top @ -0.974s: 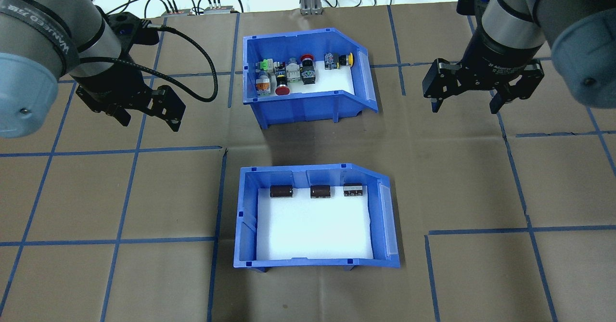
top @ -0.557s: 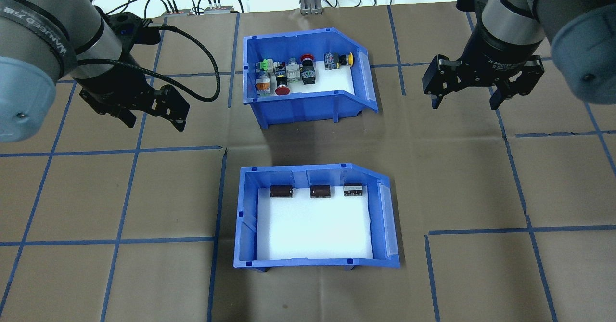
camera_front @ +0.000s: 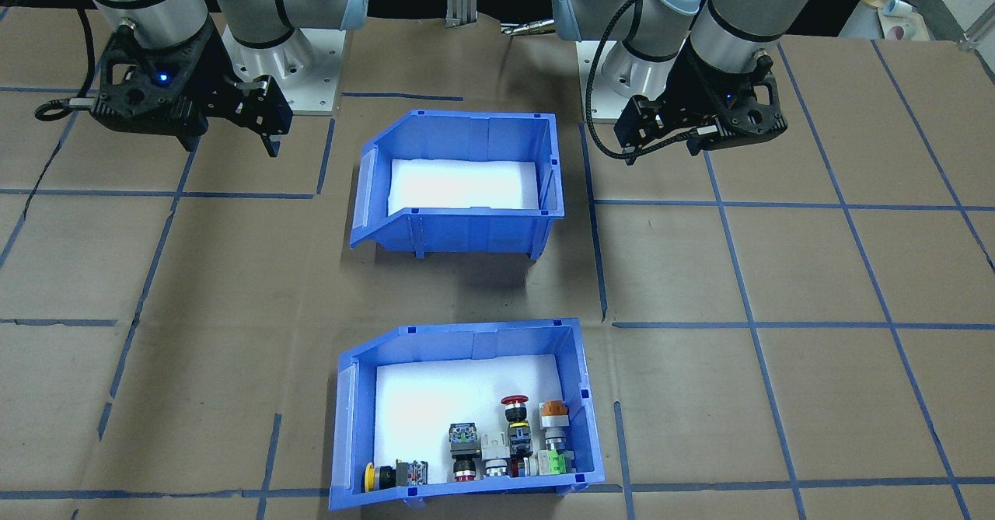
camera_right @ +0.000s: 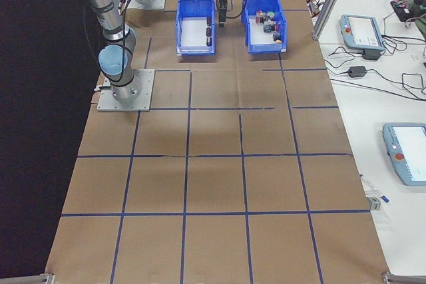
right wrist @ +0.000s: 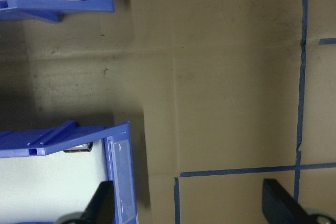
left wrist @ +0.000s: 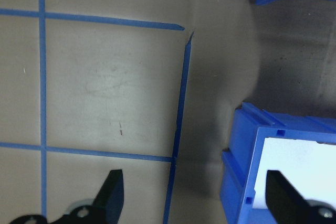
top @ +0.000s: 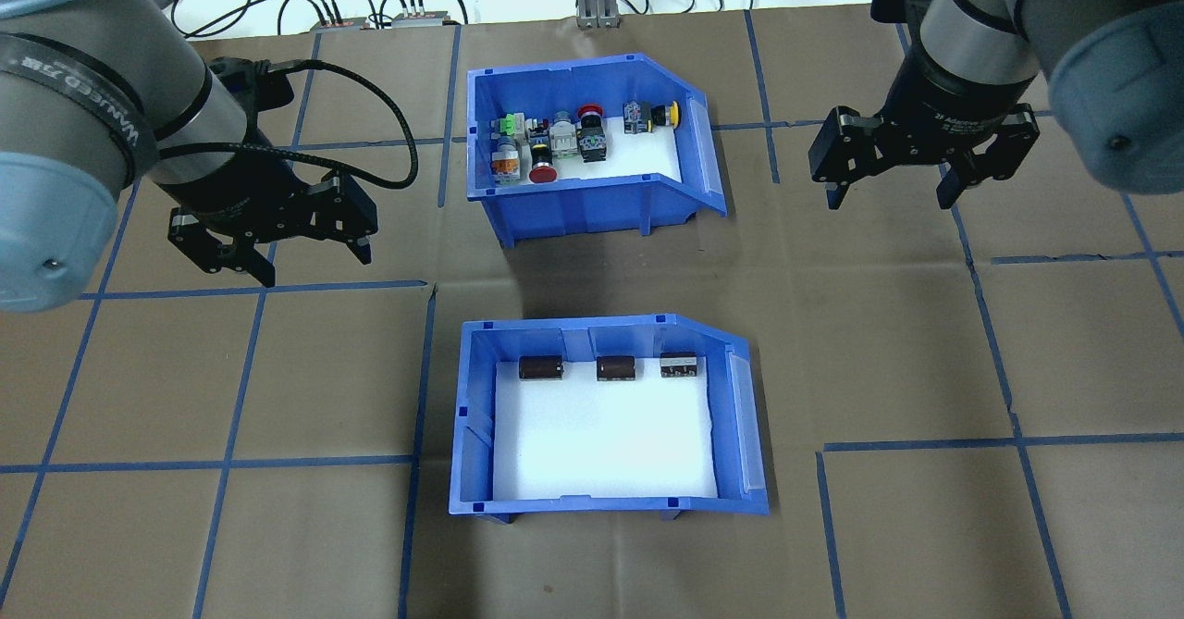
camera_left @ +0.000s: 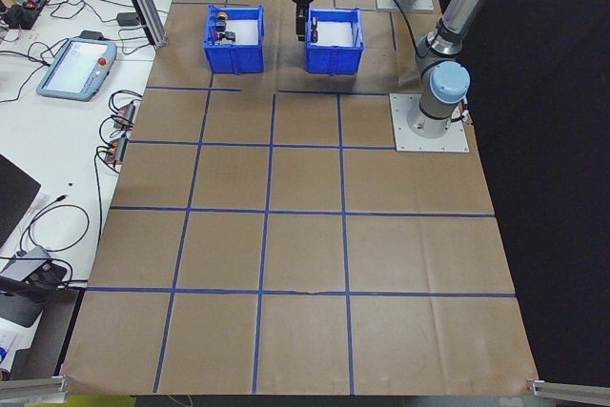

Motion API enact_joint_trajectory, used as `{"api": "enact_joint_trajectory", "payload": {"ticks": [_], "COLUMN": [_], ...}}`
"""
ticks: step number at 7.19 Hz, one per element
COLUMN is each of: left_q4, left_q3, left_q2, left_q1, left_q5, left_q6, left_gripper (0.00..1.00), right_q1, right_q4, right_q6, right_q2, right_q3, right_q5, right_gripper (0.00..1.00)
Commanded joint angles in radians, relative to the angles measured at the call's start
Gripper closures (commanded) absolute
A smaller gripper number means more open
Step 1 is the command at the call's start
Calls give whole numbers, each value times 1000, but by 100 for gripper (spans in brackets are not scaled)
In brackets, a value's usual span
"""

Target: Place battery box in front

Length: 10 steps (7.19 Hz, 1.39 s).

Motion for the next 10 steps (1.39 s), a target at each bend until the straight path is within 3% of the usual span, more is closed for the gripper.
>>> {"api": "enact_joint_trajectory", "payload": {"ticks": [1, 3, 5, 8, 10], "left_q4": [3, 0, 24, 164, 304], "left_q3": [-68, -104, -208, -280, -363], "left_q2": [52, 90, 147, 152, 147], "left_q1": [-72, -167, -265, -479, -555], "left_q5": [-1, -11, -12, -15, -17], "left_q6": [-337, -727, -1093, -1609, -1687], "left_gripper": [6, 6, 6, 6, 5], "right_q1": [2, 9, 37, 145, 245], "right_q4": [-25, -86, -109, -123, -123], "right_q6": [-225, -455, -791, -1065, -1200], "right_q2": [30, 105, 172, 272, 376], "right_q3": [-19, -54, -103, -192, -282], "right_q5": [2, -2, 8, 10, 8], "right_gripper": [0, 0, 0, 0, 0]}}
